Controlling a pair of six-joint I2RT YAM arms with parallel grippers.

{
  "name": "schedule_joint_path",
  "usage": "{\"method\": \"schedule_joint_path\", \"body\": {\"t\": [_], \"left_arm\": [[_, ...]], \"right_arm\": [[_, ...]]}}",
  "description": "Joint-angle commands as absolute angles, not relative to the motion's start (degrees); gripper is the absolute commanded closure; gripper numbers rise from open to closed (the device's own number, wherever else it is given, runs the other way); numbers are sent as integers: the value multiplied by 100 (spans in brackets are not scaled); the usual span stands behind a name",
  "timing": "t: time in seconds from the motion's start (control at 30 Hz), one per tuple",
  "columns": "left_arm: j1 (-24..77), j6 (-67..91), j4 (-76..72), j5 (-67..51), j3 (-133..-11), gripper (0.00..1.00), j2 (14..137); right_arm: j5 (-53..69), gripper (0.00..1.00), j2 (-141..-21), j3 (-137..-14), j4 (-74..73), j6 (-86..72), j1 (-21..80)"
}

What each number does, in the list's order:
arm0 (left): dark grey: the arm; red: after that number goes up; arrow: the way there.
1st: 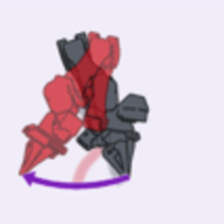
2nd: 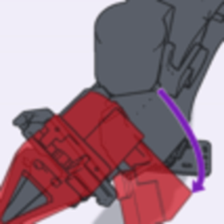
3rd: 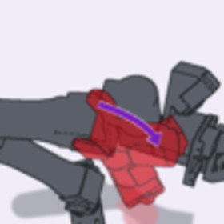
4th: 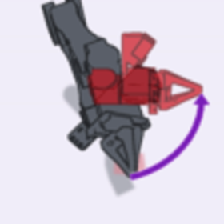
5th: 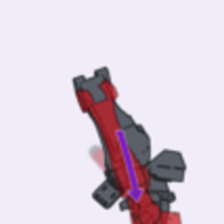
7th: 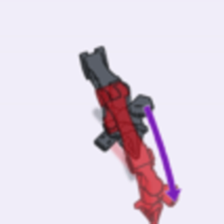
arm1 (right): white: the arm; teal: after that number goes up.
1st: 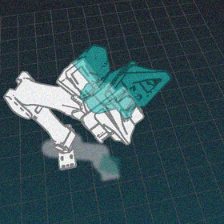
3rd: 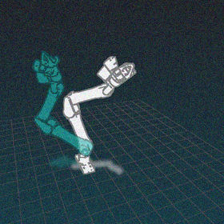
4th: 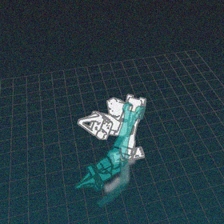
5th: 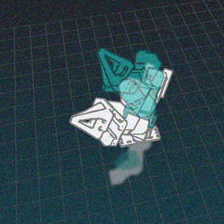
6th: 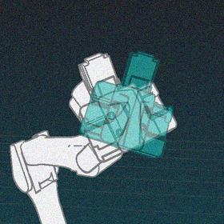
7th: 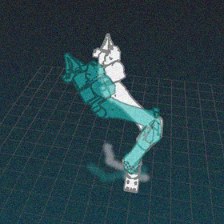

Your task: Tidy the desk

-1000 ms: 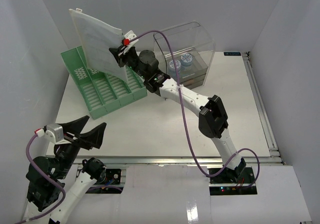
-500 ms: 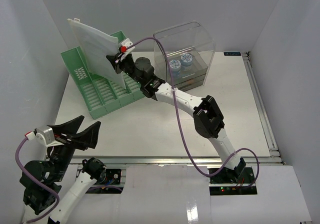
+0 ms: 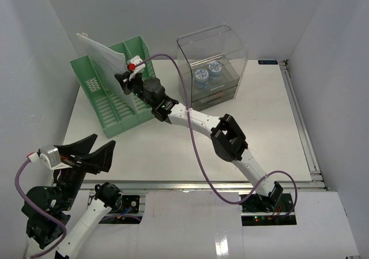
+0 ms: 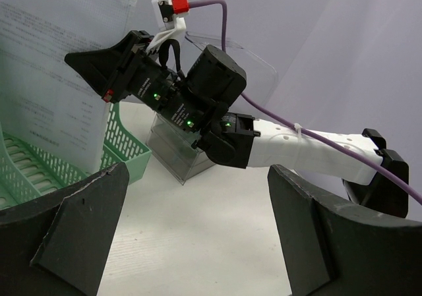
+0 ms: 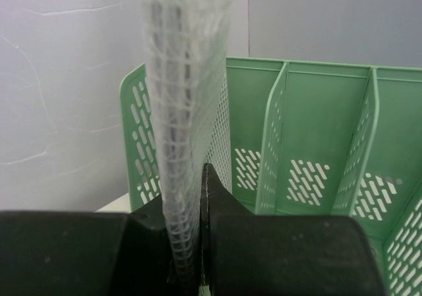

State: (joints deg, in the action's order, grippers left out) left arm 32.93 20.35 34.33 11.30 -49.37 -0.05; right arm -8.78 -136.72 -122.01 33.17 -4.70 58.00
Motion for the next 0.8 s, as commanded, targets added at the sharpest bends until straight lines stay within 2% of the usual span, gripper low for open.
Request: {"method": "schedule_joint_path", "body": {"t": [0.0, 0.57, 0.77], "left_arm": [[3296, 2092, 3471, 1047, -4908, 2, -237], [3296, 2265, 3513, 987, -4781, 2, -272], [3299, 2294, 3592, 1008, -4808, 2, -272]], "right_arm": [[-1365, 92, -13848, -12878, 4053, -782, 5871], [-1646, 92, -14571, -13850, 4166, -1074, 5921], [-1597, 92, -14769, -13831, 4236, -1014, 5933]]}}
